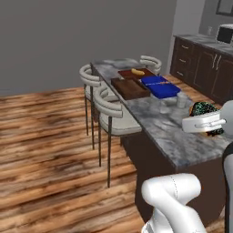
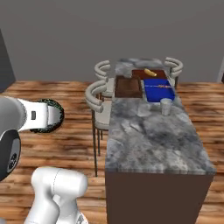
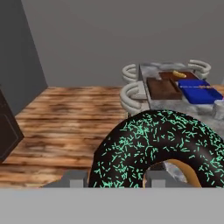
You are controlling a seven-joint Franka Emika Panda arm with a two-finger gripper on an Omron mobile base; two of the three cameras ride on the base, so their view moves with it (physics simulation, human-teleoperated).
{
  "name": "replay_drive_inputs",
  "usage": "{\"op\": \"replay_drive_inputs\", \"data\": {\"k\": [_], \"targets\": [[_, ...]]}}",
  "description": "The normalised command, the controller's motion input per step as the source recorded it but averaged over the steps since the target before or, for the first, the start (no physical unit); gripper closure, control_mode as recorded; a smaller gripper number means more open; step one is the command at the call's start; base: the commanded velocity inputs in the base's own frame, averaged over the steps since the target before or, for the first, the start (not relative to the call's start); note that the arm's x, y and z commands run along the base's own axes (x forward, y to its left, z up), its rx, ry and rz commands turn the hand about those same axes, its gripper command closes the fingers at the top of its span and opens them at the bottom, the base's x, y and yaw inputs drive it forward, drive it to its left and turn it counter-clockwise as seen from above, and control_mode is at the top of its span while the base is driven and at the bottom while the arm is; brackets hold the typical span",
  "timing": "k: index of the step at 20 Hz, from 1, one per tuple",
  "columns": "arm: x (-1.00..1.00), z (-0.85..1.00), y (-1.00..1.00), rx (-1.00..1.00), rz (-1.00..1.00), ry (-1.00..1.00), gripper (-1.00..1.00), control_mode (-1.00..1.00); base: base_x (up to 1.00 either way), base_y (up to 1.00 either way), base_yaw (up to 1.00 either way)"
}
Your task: Take the donuts from the fridge and place them on the empty tray on the dining counter.
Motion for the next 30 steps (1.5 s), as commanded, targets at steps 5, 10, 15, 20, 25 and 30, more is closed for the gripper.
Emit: {"op": "replay_drive_inputs", "data": {"k": [5,10,15,20,25,30], "targets": [[0.00,0.00,0.00,0.00,0.00,0.00,1.00,1.00,0.79,1.00,-0.27],[0.00,0.00,0.00,0.00,0.00,0.00,1.00,1.00,0.71,1.00,-0.51],[0.00,0.00,0.00,0.00,0.00,0.00,1.00,1.00,0.67,1.00,-0.56],[0.00,0.00,0.00,0.00,0.00,0.00,1.00,1.00,0.53,1.00,-0.55],[0.00,0.00,0.00,0.00,0.00,0.00,1.00,1.00,0.44,1.00,-0.54],[0.00,0.00,0.00,0.00,0.00,0.00,1.00,1.00,0.41,1.00,-0.53]]}}
